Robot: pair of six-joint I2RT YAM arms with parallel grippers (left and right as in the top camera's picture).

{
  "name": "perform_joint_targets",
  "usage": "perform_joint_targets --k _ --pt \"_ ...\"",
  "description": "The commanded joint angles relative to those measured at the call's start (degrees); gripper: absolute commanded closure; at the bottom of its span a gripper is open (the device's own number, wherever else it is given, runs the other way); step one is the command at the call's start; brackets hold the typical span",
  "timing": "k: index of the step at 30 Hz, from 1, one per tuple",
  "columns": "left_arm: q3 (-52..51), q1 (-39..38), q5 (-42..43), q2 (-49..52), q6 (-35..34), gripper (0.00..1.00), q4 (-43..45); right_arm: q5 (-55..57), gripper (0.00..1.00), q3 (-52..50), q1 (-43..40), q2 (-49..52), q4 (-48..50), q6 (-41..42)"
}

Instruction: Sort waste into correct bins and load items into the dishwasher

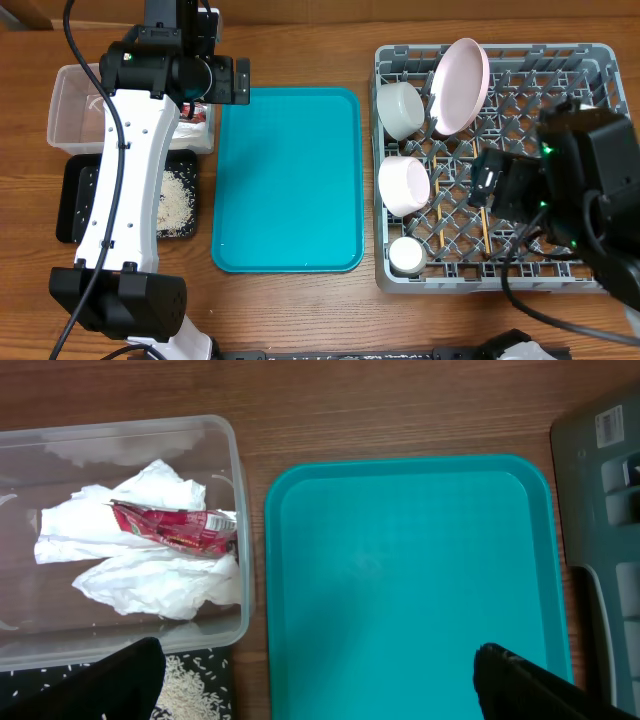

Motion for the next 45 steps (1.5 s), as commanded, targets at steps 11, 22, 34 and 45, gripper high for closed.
perform_joint_targets --k 11,22,34,45 --pt "1.25 -0.02 -0.72 -0.37 -0.33 0.00 0.00 -5.55 0.00 -22.43 -13.88 -17.75 31.04 -20.90" --pt "1.25 -0.02 -0.72 -0.37 -0.33 0.00 0.00 -13.46 0.00 -67.93 -19.43 -43.69 68.98 -22.53" --pt "1.25 -0.02 -0.70 -0.37 -0.33 0.00 0.00 -16.79 0.00 -100.67 -19.87 -62.90 99.25 -22.51" --pt "1.25 -0.02 -0.72 -0.37 -0.33 0.00 0.00 -16.76 0.00 -107.47 -19.87 -70.18 96.65 -22.32"
